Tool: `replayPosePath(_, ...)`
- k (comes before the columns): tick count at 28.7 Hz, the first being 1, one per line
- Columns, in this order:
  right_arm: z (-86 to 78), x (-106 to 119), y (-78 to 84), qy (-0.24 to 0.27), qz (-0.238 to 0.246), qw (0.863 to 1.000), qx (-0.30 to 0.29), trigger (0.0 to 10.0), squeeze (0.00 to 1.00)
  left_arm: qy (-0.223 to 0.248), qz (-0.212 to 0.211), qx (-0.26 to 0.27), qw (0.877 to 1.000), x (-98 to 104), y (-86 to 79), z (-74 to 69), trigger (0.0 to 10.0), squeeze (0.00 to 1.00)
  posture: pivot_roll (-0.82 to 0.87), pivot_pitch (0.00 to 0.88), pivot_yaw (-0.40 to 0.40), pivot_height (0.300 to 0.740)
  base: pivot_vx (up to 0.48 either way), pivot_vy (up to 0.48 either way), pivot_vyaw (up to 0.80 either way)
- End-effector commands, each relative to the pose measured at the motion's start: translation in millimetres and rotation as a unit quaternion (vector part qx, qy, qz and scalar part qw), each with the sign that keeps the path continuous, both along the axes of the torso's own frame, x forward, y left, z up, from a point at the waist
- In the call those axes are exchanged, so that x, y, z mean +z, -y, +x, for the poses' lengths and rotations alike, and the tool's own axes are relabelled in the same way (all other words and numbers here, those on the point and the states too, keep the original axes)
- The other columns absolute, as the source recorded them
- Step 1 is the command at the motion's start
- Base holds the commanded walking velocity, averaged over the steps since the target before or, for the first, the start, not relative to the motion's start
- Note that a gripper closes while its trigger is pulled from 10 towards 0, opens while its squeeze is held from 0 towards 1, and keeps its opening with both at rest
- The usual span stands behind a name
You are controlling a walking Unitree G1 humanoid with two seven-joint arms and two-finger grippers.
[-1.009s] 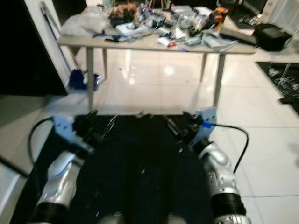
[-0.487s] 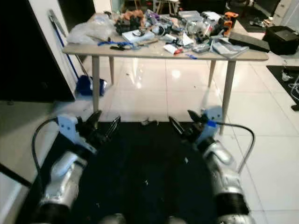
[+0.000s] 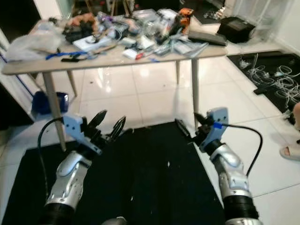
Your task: Picking trash to rubbish bin
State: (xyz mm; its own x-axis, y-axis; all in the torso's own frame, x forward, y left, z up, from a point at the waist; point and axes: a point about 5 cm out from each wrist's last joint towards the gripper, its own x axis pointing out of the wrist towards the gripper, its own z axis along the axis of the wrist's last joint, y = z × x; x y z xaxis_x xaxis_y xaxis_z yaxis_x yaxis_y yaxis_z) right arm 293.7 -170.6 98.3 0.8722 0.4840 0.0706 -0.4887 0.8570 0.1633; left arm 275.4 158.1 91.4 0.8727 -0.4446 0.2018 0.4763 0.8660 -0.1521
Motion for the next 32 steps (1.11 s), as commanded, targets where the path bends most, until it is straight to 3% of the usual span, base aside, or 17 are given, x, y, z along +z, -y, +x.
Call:
replayPosePath(1,0.2,-0.4,1.8,-0.002,-0.008,1.0,0.001,10.0,0.0,-0.002,-0.002,0.0,1.0,0.0,-0.8,-0.1,10.0,0.0,0.01,0.0,-0.008,0.74,0.315,0.0,0.0)
replayPosePath(32,0.1,-0.3,2.0,0.001,-0.01,1.0,0.005,10.0,0.0,-0.002,-0.002,-0.007,1.0,2.0,1.4,-0.7,10.0,0.0,0.0,0.0,-0.01,0.74,0.455,0.0,0.0)
